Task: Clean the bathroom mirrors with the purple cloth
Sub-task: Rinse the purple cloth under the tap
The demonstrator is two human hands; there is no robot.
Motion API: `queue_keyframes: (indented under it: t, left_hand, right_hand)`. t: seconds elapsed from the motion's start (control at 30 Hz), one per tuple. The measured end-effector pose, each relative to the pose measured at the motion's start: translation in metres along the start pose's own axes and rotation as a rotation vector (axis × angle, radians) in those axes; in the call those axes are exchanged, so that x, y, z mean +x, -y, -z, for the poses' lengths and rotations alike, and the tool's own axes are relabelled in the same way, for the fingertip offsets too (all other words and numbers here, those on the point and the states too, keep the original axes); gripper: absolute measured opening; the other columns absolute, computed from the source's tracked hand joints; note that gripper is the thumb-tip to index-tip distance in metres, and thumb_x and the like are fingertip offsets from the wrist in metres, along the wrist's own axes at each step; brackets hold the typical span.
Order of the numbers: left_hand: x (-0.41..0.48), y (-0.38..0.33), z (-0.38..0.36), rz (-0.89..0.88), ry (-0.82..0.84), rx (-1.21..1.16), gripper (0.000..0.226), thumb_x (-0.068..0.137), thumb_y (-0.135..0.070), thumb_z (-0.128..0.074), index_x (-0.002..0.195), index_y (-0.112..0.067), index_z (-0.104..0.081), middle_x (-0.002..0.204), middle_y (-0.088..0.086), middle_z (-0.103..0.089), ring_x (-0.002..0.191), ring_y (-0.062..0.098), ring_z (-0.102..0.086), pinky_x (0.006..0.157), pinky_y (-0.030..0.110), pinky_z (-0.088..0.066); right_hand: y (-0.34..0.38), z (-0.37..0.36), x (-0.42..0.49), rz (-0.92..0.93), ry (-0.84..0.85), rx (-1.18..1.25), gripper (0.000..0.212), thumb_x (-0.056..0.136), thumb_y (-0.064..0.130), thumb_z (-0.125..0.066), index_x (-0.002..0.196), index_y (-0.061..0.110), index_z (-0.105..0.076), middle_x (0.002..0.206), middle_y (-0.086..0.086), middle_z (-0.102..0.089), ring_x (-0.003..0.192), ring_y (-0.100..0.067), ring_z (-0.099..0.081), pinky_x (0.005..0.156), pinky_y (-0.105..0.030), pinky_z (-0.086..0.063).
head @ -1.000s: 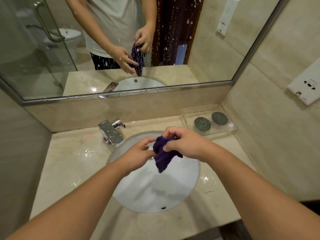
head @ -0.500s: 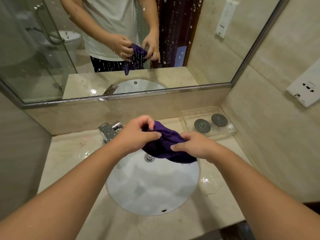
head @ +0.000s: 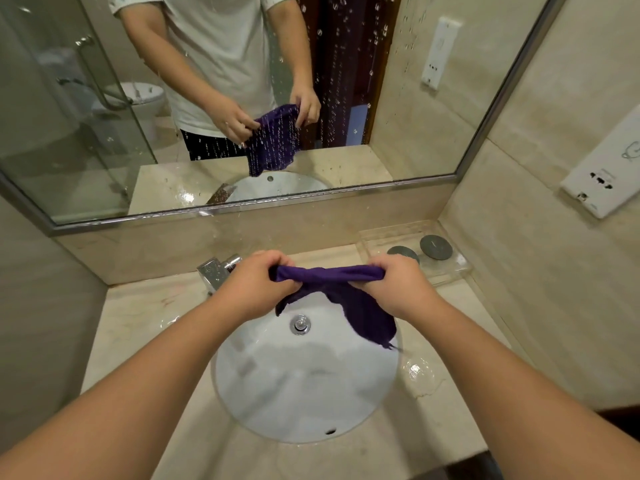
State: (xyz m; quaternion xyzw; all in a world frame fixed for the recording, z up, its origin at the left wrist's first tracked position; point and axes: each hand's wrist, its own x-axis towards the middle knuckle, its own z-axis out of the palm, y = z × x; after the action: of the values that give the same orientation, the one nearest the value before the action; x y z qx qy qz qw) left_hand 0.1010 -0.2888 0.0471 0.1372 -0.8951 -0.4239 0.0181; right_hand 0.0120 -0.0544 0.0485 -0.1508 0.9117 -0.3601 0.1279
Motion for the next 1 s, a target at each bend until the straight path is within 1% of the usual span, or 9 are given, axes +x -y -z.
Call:
queue_keyframes:
  t: [0.13, 0.3, 0.37, 0.43, 0.5, 0.63, 0.73, 0.83, 1.0]
  left_hand:
    - [0.001, 0.0, 0.002, 0.0, 0.033, 0.254, 0.011, 0.08, -0.04, -0.071, 0.081, -0.034, -0.062, 0.094, -0.009, -0.056, 0.084, 0.013, -0.059, 0.063, 0.028, -0.042]
    - [-0.005, 0.001, -0.011, -0.004, 0.143, 0.768, 0.026, 0.081, -0.041, -0.064, 0.106, -0.034, -0.064, 0.119, -0.002, -0.051, 0.117, 0.024, -0.045, 0.094, 0.036, -0.044]
    - [-0.009, -0.001, -0.024, -0.106, 0.181, 0.606, 0.044, 0.073, -0.037, -0.069, 0.116, -0.036, -0.059, 0.124, -0.006, -0.052, 0.118, 0.02, -0.048, 0.097, 0.036, -0.045]
    - [-0.017, -0.007, -0.035, -0.217, 0.265, 0.106, 0.055, 0.063, -0.023, -0.074, 0.111, -0.044, -0.058, 0.11, -0.017, -0.06, 0.101, 0.005, -0.059, 0.083, 0.029, -0.053]
    - [-0.023, -0.006, -0.046, -0.225, 0.253, -0.158, 0.058, 0.063, -0.015, -0.071, 0.101, -0.055, -0.057, 0.096, -0.023, -0.063, 0.083, -0.003, -0.062, 0.068, 0.015, -0.051]
    - [-0.024, 0.005, -0.051, -0.086, 0.215, -0.313, 0.028, 0.071, -0.019, -0.049, 0.086, -0.036, -0.066, 0.071, -0.011, -0.067, 0.066, 0.004, -0.061, 0.064, 0.025, -0.051]
    - [-0.017, 0.01, -0.041, -0.037, 0.218, -0.288, 0.023, 0.076, -0.026, -0.045, 0.083, -0.033, -0.066, 0.065, -0.002, -0.064, 0.055, 0.018, -0.062, 0.054, 0.028, -0.048]
    - [-0.009, 0.009, -0.026, -0.12, 0.22, -0.154, 0.015, 0.081, -0.029, -0.048, 0.079, -0.034, -0.063, 0.066, -0.009, -0.063, 0.059, 0.011, -0.06, 0.054, 0.02, -0.047]
    - [0.002, 0.0, -0.006, -0.185, 0.291, 0.134, 0.019, 0.088, -0.045, -0.053, 0.078, -0.033, -0.063, 0.07, -0.017, -0.063, 0.064, 0.002, -0.057, 0.055, 0.014, -0.041]
  right_hand:
    - [0.002, 0.004, -0.001, -0.02, 0.143, 0.018, 0.032, 0.079, 0.038, -0.071, 0.057, 0.018, -0.059, 0.049, 0.009, -0.06, 0.046, -0.01, -0.055, 0.05, -0.024, -0.043]
    - [0.031, 0.0, -0.003, 0.037, 0.337, 0.013, 0.017, 0.082, 0.041, -0.072, 0.07, 0.032, -0.063, 0.068, 0.006, -0.069, 0.062, -0.011, -0.066, 0.055, -0.025, -0.05]
    - [0.045, -0.004, -0.002, 0.123, 0.34, -0.108, 0.021, 0.084, 0.04, -0.071, 0.071, 0.029, -0.059, 0.074, 0.008, -0.065, 0.069, -0.011, -0.063, 0.057, -0.024, -0.046]
    - [0.058, -0.006, -0.002, 0.206, 0.377, -0.181, 0.021, 0.085, 0.037, -0.072, 0.074, 0.027, -0.057, 0.077, 0.009, -0.062, 0.071, -0.009, -0.059, 0.058, -0.024, -0.042]
    - [0.068, -0.002, -0.001, 0.239, 0.426, -0.249, 0.02, 0.086, 0.037, -0.072, 0.08, 0.025, -0.057, 0.079, 0.009, -0.061, 0.072, -0.008, -0.058, 0.057, -0.025, -0.041]
    - [0.076, 0.018, 0.004, 0.195, 0.461, -0.367, 0.025, 0.082, 0.047, -0.076, 0.083, 0.026, -0.062, 0.079, 0.009, -0.065, 0.072, -0.01, -0.062, 0.056, -0.026, -0.043]
    - [0.07, 0.034, 0.005, 0.091, 0.51, -0.429, 0.038, 0.065, 0.061, -0.083, 0.083, 0.032, -0.064, 0.074, 0.011, -0.07, 0.067, -0.009, -0.067, 0.053, -0.024, -0.047]
    - [0.064, 0.037, 0.004, -0.012, 0.62, -0.493, 0.055, 0.044, 0.067, -0.088, 0.084, 0.035, -0.068, 0.071, 0.01, -0.071, 0.067, -0.015, -0.071, 0.054, -0.029, -0.058]
    - [0.048, 0.018, 0.006, -0.045, 0.63, -0.564, 0.051, 0.054, 0.06, -0.087, 0.092, 0.028, -0.073, 0.08, 0.009, -0.072, 0.075, -0.016, -0.07, 0.07, -0.029, -0.058]
